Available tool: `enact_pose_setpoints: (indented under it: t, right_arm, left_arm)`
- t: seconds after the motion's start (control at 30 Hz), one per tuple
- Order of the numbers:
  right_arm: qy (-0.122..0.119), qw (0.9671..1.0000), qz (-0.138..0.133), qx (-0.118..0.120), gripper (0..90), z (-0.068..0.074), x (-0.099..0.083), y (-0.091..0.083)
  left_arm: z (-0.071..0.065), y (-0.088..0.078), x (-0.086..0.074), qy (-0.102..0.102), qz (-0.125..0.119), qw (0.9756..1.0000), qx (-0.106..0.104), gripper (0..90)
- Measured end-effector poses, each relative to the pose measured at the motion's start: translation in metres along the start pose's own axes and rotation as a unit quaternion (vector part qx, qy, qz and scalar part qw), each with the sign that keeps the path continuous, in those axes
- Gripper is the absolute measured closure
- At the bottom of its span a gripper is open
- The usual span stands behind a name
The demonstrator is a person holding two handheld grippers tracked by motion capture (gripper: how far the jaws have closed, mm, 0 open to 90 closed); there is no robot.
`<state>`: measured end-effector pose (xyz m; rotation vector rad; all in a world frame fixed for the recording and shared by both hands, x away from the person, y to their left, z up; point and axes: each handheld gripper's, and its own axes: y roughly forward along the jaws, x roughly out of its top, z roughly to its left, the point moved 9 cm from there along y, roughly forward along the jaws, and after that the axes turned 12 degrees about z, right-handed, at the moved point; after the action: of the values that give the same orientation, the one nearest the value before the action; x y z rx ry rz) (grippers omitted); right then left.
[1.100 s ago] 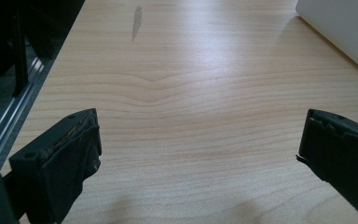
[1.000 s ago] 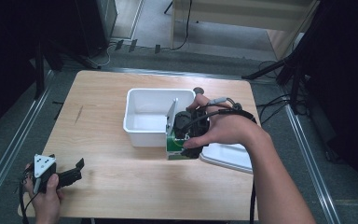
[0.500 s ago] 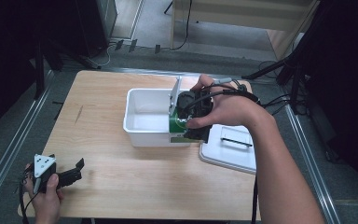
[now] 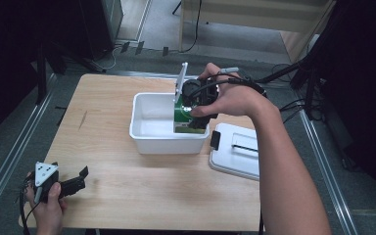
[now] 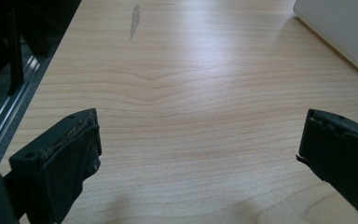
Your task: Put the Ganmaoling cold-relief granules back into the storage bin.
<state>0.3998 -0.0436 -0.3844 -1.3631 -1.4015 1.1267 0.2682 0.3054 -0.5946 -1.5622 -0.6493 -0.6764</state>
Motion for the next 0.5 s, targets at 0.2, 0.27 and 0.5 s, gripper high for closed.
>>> enact_pose_setpoints:
  t: [0.2, 0.27, 0.5]
  right_arm:
    - [0.008, 1.0, 0.004, 0.002, 16.4, -0.009, 0.003, 0.012]
    - [0.008, 0.9999, 0.011, -0.001, 16.4, -0.012, 0.002, 0.018]
    - [-0.003, 0.9997, 0.016, -0.015, 16.3, -0.023, 0.003, 0.034]
  left_arm:
    - [0.0, 0.0, 0.0, 0.0, 0.0, 1.0, -0.001, 0.0]
    - [0.0, 0.0, 0.0, 0.0, 0.0, 1.0, -0.002, 0.0]
    - [0.0, 0.0, 0.0, 0.0, 0.0, 1.0, -0.004, 0.0]
